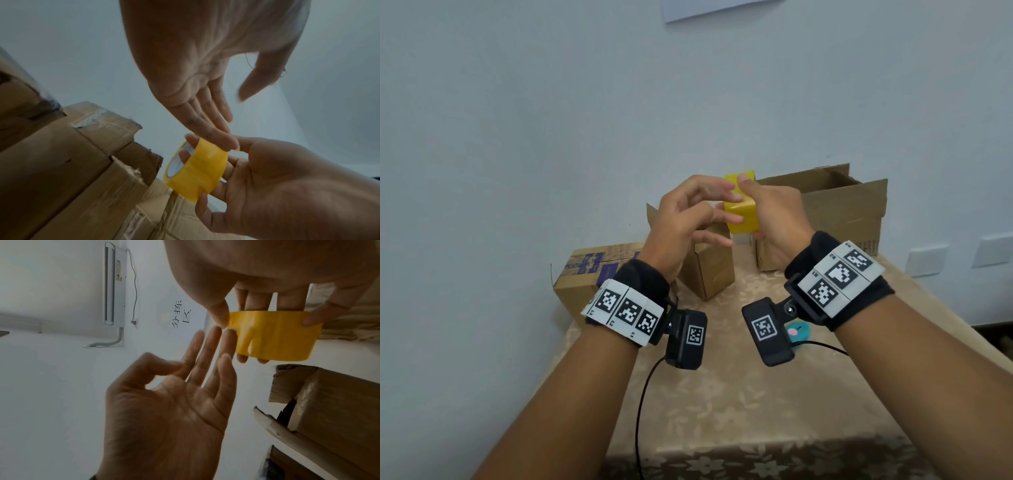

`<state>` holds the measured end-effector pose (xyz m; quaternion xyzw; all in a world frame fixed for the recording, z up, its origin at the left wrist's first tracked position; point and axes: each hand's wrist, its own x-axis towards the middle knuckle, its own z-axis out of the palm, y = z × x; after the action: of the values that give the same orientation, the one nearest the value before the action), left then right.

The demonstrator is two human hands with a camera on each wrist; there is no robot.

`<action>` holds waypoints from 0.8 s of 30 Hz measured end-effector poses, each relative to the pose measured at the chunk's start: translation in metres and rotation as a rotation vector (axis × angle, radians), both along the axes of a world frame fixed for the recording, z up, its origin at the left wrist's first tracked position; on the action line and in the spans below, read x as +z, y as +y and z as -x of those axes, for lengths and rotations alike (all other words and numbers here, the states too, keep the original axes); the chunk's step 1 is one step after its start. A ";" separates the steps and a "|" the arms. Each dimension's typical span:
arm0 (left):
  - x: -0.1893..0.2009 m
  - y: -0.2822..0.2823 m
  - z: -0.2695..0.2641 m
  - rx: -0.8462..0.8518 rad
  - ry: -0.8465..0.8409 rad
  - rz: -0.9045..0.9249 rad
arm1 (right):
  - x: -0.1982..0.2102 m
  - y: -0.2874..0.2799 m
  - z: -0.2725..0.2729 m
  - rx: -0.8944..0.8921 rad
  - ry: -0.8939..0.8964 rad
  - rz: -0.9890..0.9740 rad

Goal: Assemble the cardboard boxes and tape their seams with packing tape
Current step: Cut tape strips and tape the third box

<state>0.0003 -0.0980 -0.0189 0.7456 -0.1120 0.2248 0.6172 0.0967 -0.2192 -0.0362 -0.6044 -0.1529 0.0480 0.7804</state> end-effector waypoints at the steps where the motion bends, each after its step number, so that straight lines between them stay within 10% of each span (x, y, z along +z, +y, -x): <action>1: 0.000 -0.001 -0.001 0.046 -0.024 -0.021 | 0.001 0.000 -0.001 -0.003 0.018 -0.018; 24: 0.015 -0.003 -0.013 0.288 -0.094 -0.101 | -0.001 -0.014 0.013 0.104 -0.107 0.203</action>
<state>0.0137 -0.1011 -0.0041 0.7726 -0.0439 0.3399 0.5344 0.0837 -0.2335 -0.0371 -0.6732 -0.2199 0.0714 0.7024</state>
